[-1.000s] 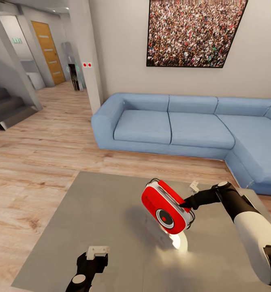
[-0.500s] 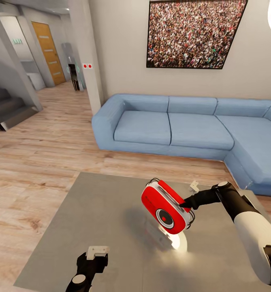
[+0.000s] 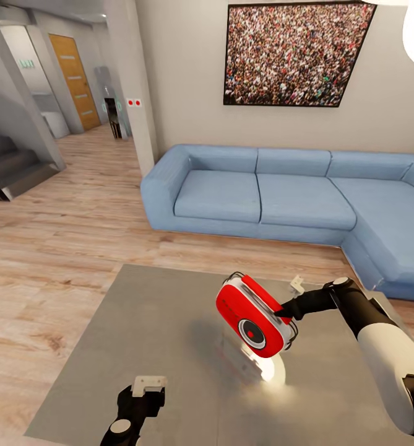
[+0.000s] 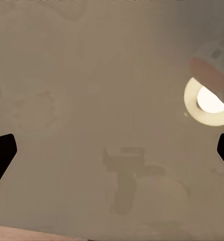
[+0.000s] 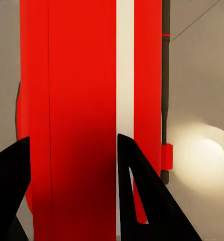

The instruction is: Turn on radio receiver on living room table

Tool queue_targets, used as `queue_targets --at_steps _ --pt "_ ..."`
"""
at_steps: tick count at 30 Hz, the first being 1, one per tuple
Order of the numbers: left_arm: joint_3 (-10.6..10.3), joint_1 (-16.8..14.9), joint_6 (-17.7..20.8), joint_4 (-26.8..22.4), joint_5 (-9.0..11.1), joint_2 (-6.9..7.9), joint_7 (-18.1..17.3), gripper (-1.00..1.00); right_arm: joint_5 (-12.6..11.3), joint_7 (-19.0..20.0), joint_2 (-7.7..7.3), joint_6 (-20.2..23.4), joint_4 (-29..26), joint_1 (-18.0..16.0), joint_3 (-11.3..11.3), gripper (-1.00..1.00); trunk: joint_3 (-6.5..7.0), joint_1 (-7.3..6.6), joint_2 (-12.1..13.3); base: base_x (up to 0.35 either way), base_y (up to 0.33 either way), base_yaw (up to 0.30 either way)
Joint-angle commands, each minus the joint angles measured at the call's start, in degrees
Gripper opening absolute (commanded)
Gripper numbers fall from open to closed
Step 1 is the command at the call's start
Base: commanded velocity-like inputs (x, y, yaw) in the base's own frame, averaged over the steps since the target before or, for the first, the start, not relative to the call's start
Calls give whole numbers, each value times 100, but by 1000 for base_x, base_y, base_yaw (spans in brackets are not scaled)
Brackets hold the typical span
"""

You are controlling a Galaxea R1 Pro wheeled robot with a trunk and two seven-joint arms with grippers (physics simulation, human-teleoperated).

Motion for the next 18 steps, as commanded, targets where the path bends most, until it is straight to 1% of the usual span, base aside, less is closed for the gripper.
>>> queue_targets --at_steps 1,18 --pt "0 0 0 0 0 0 0 100 -14 2 0 4 -2 -1 -8 -100 19 -23 42 0 0 0" --pt "0 -1 0 -7 0 -10 5 100 -7 2 6 6 -2 -1 -1 -100 324 -396 723 0 0 0"
